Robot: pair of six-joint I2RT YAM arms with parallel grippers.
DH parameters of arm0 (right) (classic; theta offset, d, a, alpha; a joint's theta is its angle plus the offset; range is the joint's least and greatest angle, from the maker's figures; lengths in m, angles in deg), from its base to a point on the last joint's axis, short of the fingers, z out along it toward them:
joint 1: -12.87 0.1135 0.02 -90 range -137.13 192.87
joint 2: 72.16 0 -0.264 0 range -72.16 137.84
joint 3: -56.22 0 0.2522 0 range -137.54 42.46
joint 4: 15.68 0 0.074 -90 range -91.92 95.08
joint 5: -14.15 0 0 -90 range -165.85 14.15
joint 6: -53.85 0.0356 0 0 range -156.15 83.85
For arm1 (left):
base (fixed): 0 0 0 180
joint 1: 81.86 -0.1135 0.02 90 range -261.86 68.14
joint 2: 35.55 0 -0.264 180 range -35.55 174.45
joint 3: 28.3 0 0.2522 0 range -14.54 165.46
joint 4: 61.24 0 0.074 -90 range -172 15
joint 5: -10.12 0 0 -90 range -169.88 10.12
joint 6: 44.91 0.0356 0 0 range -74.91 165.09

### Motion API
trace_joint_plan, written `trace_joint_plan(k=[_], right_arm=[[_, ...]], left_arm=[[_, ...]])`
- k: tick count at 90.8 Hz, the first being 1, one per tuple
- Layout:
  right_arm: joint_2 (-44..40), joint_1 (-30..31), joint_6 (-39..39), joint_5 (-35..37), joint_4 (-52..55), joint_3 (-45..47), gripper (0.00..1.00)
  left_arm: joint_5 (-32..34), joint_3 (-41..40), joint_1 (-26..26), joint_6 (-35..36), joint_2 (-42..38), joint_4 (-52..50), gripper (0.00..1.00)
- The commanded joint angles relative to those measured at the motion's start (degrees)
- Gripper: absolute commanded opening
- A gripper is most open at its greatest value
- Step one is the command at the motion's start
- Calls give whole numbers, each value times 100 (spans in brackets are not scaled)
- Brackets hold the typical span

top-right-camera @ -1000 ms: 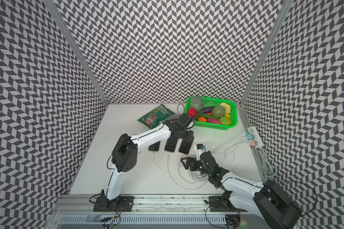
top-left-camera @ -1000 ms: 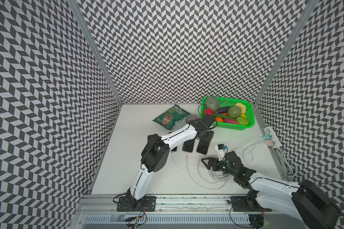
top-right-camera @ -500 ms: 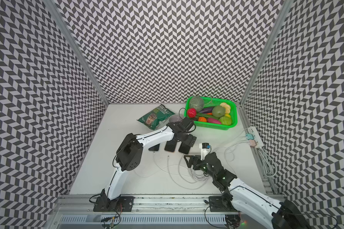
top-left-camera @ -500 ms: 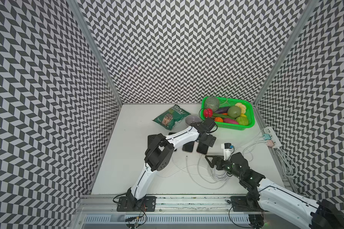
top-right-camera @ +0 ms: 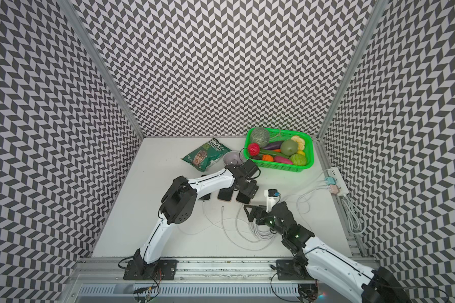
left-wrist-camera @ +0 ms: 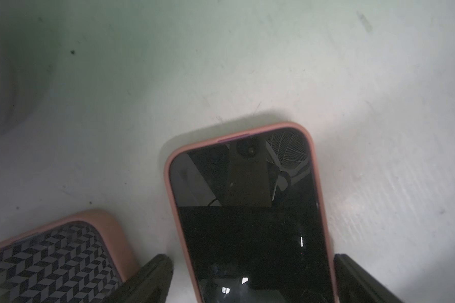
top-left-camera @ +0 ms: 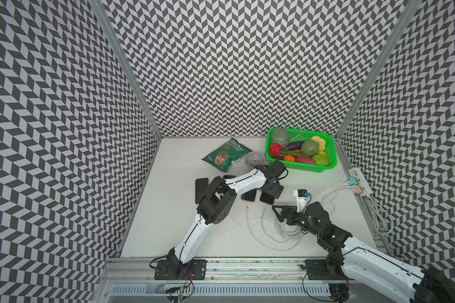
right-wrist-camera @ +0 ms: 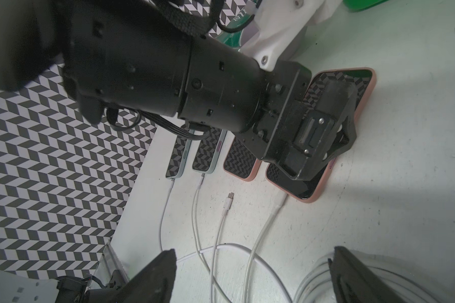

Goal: Unplug the charging cable from the phone
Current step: Pick up the phone at the center of the board.

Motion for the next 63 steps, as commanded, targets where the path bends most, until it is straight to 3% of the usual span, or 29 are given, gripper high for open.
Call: trace_joint_plan(k=[1, 42, 63], right_arm=[[29, 14, -88, 18, -244, -61, 93], [-61, 5, -81, 28, -204, -13, 93], [-128, 2, -72, 46, -182, 26, 93]], left_arm=[[157, 208, 84, 58, 223, -201, 100], [203, 371, 116, 67, 506, -441, 95], [335, 365, 113, 57, 557, -540, 84]])
